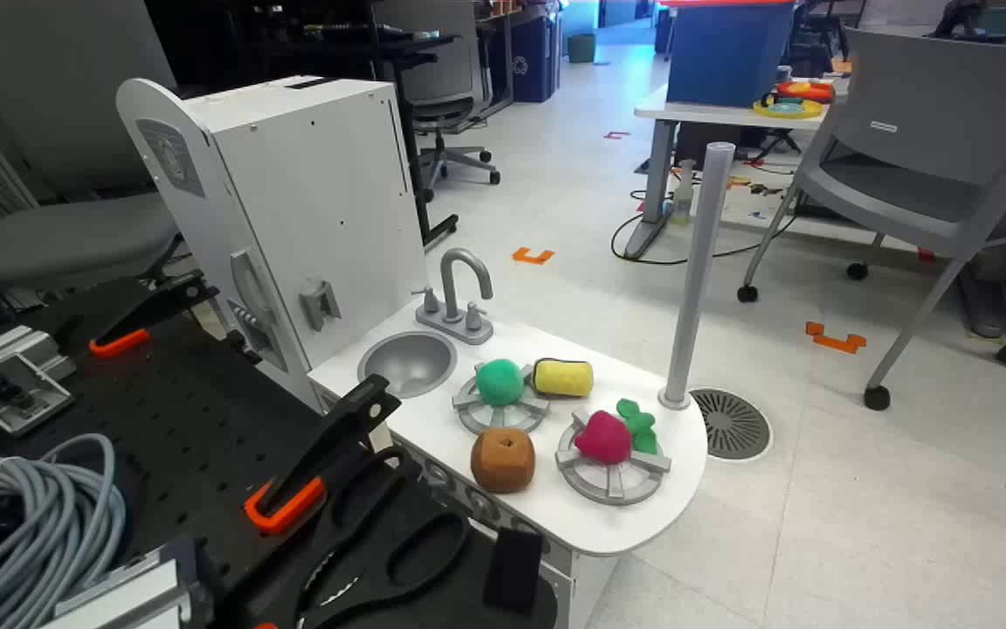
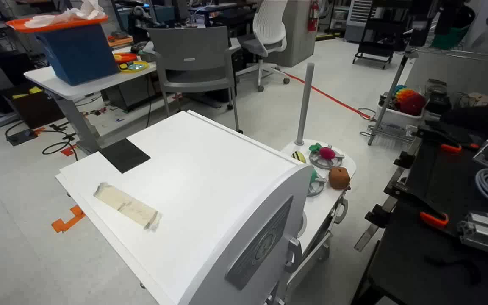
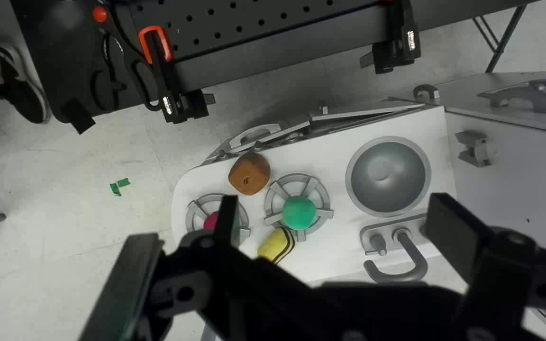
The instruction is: Put the brown object in the sink.
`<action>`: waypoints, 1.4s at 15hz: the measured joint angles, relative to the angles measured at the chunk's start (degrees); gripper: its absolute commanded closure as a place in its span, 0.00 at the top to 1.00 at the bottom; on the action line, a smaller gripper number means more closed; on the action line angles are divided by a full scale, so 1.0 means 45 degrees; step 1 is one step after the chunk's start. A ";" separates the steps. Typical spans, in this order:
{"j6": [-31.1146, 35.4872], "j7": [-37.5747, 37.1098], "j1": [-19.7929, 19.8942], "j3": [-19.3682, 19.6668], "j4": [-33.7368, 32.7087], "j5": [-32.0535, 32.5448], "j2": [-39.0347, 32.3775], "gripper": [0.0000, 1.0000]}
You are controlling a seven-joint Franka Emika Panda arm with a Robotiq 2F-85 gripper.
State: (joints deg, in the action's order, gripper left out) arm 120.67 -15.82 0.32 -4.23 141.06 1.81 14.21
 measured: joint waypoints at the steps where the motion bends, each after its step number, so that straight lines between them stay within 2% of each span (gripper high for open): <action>1: 0.0000 0.0000 0.0000 0.0000 -0.0015 0.0000 0.0001 1.00; 8: 0.0000 0.0000 0.0000 0.0000 -0.0030 0.0029 -0.0019 1.00; 11: 0.0692 -0.0106 0.0000 0.0004 -0.0120 0.0228 -0.0642 1.00; 14: 0.2433 -0.0406 0.0022 0.0060 -0.0406 0.0768 -0.2368 1.00; 17: 0.4038 -0.0964 0.0024 0.0335 -0.1055 0.1789 -0.4912 1.00; 21: 0.5641 -0.1721 -0.0367 0.1329 -0.2565 0.2772 -0.8478 1.00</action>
State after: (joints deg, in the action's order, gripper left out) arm 146.05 -23.57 -1.33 1.75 129.52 14.28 -23.93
